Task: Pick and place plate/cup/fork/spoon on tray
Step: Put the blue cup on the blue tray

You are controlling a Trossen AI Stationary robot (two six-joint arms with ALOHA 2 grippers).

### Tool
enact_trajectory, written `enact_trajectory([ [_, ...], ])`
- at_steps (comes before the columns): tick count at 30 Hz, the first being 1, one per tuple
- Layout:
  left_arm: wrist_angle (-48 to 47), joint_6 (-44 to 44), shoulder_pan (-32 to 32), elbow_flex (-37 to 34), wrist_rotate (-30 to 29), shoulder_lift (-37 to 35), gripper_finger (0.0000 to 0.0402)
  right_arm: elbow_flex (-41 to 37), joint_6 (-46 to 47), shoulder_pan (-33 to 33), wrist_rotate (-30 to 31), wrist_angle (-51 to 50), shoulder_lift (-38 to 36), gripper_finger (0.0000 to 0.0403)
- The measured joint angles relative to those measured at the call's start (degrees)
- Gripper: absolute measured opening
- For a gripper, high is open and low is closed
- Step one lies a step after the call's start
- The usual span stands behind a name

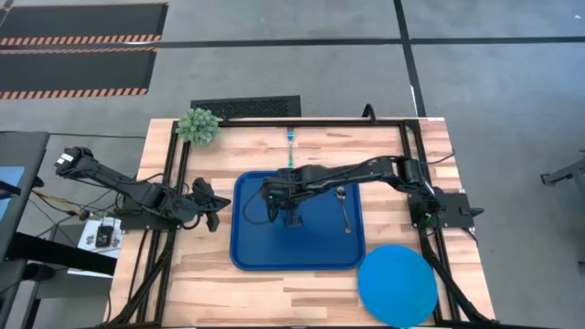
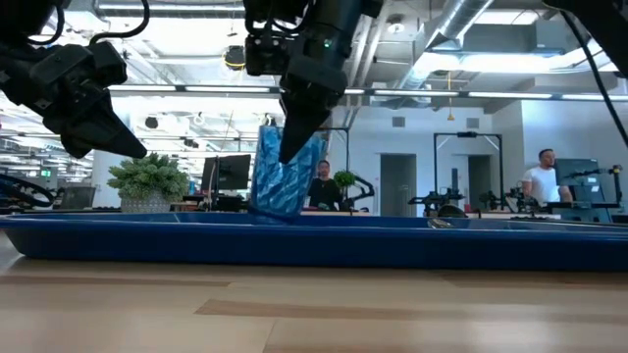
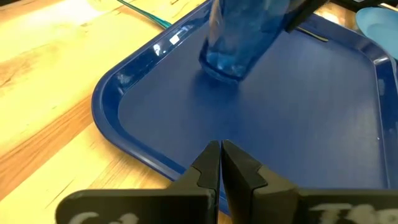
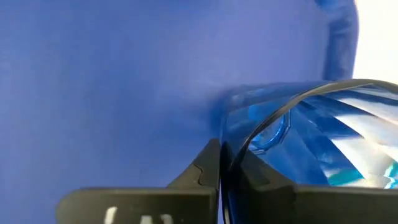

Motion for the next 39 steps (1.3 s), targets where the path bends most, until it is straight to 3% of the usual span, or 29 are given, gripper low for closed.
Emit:
enact_trajectory([
  [6,0.0,0.0,0.0,0.0,0.0,0.0,0.0000,0.0,0.0,0.0,-1.0,0.3,0.0,0.0014],
  [14,0.0,0.0,0.0,0.0,0.0,0.0,0.0000,0.0,0.2,0.0,-1.0,0.4,0.0,0.0056],
  [25,0.0,0.0,0.0,0.0,0.2,0.0,0.0000,-0.1,0.7,0.0,-0.7,1.3,0.0,0.0067],
  [33,0.0,0.0,0.0,0.0,0.3,0.0,0.0000,-0.1,0.8,0.0,-0.2,2.1,0.0,0.0128],
  [39,0.0,0.7,0.0,0.0,0.3,0.0,0.0000,-0.1,1.0,0.0,3.6,2.3,-0.5,0.0182],
])
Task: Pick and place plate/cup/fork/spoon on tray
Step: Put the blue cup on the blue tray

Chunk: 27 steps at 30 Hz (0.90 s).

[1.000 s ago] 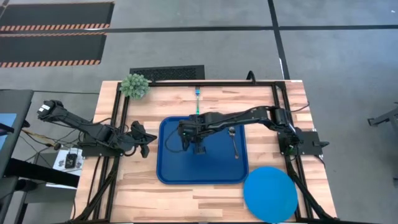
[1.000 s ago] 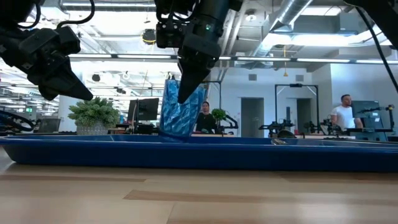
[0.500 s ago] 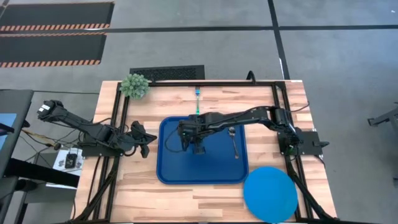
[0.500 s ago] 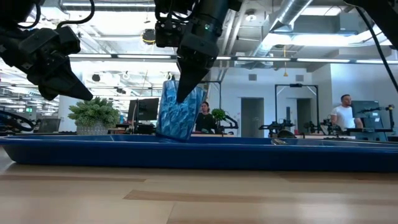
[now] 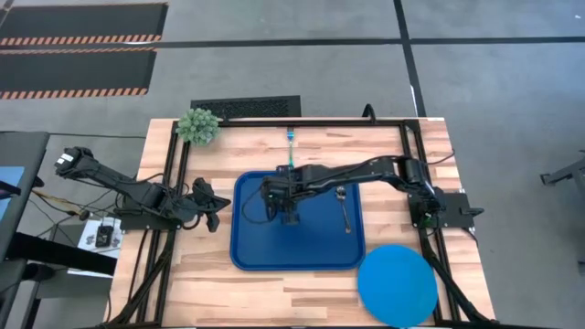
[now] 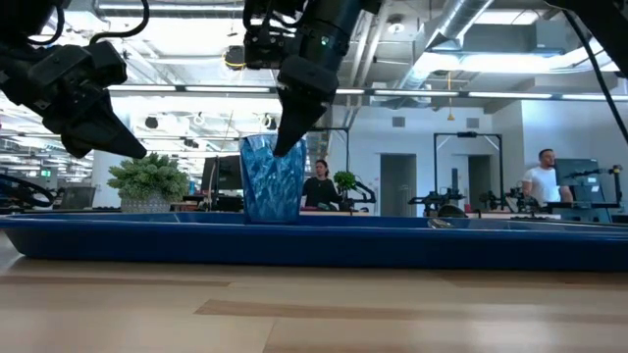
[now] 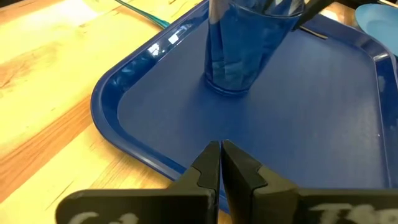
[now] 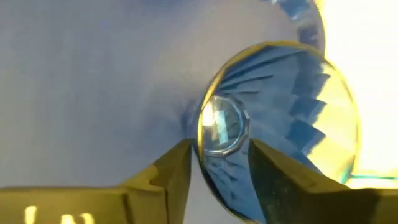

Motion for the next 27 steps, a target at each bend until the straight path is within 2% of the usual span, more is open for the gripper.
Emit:
enact_trajectory([
  [7,0.0,1.0,0.0,0.0,-0.1,0.0,0.0000,4.1,0.0,0.4,0.2,-3.1,-0.3,0.0213],
  [12,0.1,2.8,0.0,0.0,-1.4,0.0,0.0000,7.3,0.5,1.3,0.4,-9.4,-0.3,0.0214],
  [14,0.1,3.5,0.0,0.0,-1.4,0.0,0.0000,8.4,1.6,1.8,2.6,-12.3,-0.3,0.0206],
  [17,0.7,5.0,0.0,0.0,-1.6,0.0,0.0000,8.8,2.5,2.8,7.4,-16.5,-0.4,0.0178],
  [21,3.6,8.5,0.0,0.0,-1.5,0.1,0.0000,4.8,2.5,3.6,7.6,-16.2,-2.9,0.0110],
  [25,6.1,11.3,-0.3,0.0,-1.3,0.1,0.0000,-5.2,3.4,3.3,7.5,-10.6,-8.0,0.0026],
  [27,7.3,12.6,-1.0,0.0,-1.2,0.1,0.0000,-12.2,3.5,3.0,7.5,-3.5,-12.2,0.0011],
])
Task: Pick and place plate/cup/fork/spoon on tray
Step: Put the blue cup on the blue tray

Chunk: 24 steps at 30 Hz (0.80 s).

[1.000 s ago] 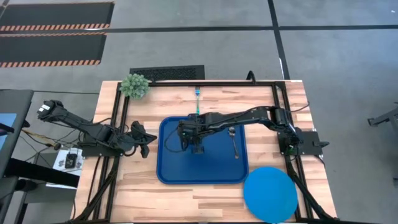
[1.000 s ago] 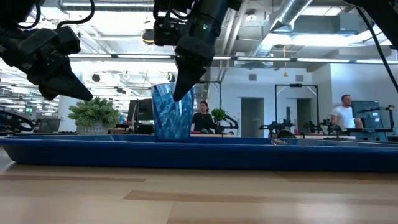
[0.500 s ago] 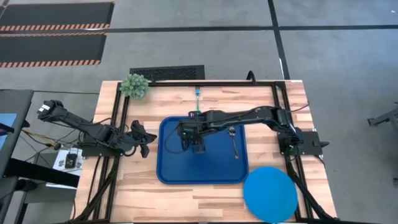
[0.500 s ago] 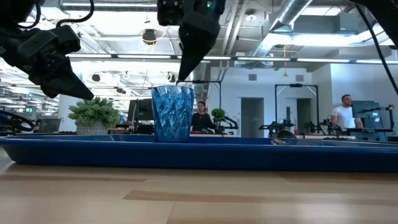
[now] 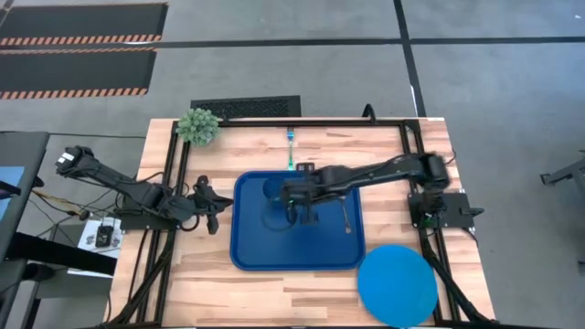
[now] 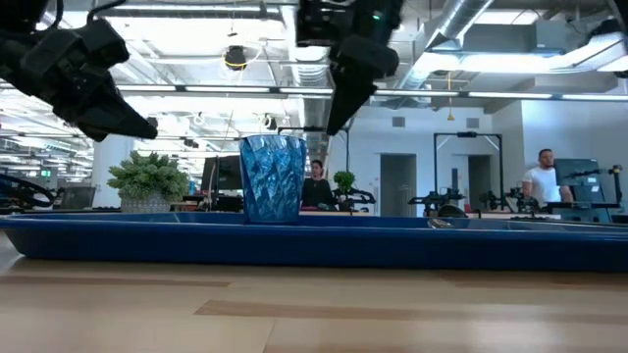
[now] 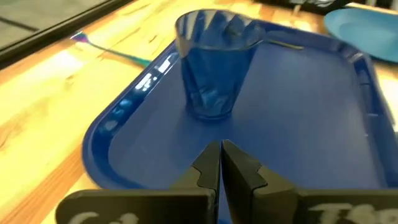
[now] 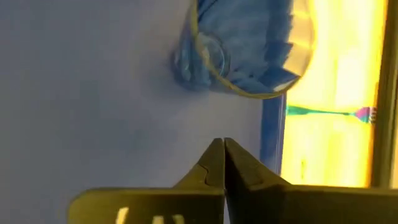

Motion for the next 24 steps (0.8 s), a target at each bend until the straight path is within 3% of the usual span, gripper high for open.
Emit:
enact_trajectory([
  [8,3.3,2.6,-1.7,2.8,1.1,2.7,0.0000,-32.6,2.5,0.3,-0.5,37.6,-18.6,0.0016],
  [15,3.2,8.3,-1.2,11.8,3.8,12.3,0.0000,-54.1,2.5,-1.2,-0.4,69.2,-28.4,0.0015],
  [18,2.9,10.4,-0.5,16.3,8.2,16.6,0.0000,-58.8,3.3,-1.9,-0.4,75.5,-30.6,0.0019],
  [24,-1.5,12.7,2.5,26.5,9.5,25.1,0.0025,-61.2,4.8,-2.0,-0.2,76.1,-33.1,0.0009],
])
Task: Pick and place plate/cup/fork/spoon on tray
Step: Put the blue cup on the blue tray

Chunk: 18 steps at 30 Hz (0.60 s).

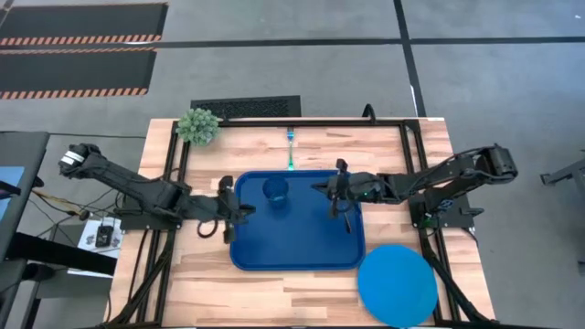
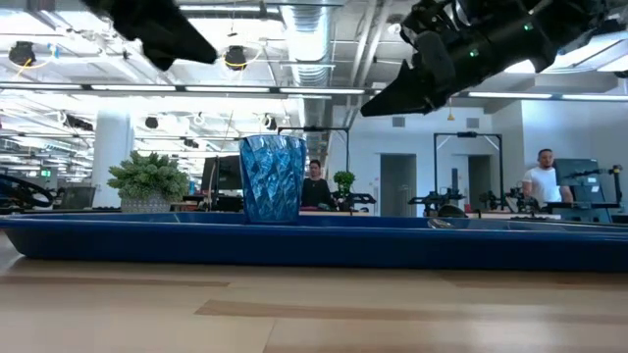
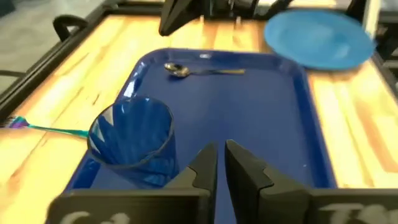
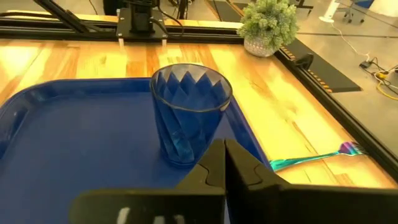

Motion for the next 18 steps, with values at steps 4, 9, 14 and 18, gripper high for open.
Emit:
enact_trajectory([
  [4,-1.8,2.8,2.2,5.7,4.1,6.7,0.0059,0.0,0.0,0.2,0.0,-0.1,0.0,0.0010],
  [9,-2.0,8.9,3.7,10.5,4.5,15.0,0.0099,0.0,0.1,0.2,0.0,-0.1,0.0,0.0020],
  [14,-2.3,10.5,6.9,14.0,3.1,21.6,0.0123,0.0,0.1,0.2,0.0,-0.2,0.0,0.0013],
  [18,-3.2,12.1,9.6,15.4,3.0,25.2,0.0131,0.0,0.1,0.2,0.0,-0.3,0.0,0.0011],
])
